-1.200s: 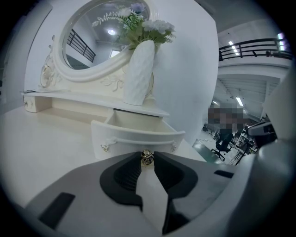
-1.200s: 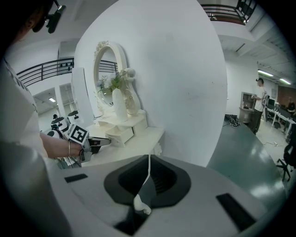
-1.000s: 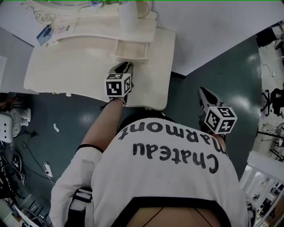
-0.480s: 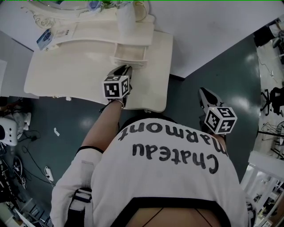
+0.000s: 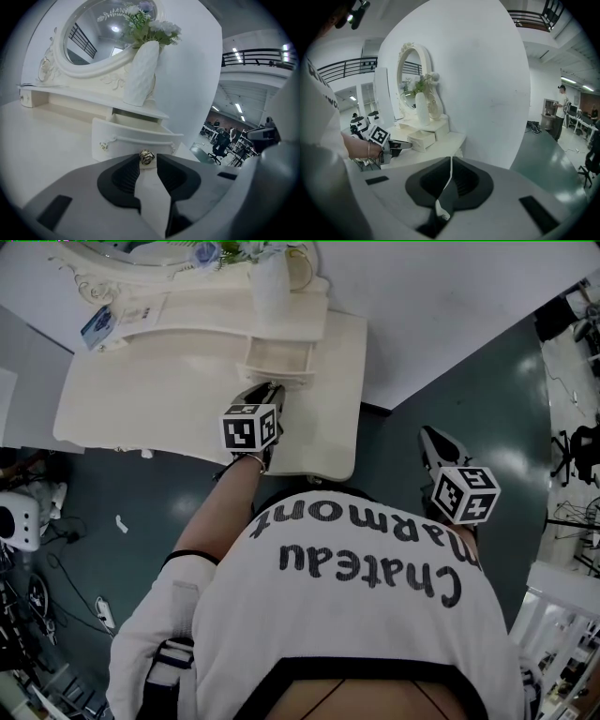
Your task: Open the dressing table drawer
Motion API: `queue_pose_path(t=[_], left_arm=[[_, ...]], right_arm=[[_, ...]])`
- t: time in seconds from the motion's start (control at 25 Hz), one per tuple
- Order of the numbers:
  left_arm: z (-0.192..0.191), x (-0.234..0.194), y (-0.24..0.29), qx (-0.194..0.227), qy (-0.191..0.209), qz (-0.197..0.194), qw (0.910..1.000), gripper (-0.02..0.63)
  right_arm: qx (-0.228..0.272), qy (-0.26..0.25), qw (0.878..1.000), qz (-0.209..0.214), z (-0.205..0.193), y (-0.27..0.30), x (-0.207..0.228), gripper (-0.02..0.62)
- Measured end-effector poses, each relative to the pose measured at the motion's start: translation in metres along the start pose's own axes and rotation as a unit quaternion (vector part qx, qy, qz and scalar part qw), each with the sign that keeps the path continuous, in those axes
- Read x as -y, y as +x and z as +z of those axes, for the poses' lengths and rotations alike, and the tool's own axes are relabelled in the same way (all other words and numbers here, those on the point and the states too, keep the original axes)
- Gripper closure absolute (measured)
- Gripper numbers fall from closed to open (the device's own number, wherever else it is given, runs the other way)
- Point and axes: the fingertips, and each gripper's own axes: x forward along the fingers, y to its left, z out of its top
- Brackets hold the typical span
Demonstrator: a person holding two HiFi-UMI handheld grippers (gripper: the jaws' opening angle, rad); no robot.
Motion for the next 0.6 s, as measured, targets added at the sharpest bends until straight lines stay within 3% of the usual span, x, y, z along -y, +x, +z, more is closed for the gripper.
queue_pose_path(t=[0.4,0.6], left_arm=[[0.002,0.009,-0.011,0.015,-0.016,-0.059,0.9980,0.380],[0.018,0.013,-0.033,0.050,-0.014,-0.079,0.9955,0.380]], right_arm=[[0.014,0.003,1.000,-0.012,-0.001,-0.001,-0.015,0.568],[0.014,0.004,1.000,-0.004,-0.006,0.003,-0.030,0.568]])
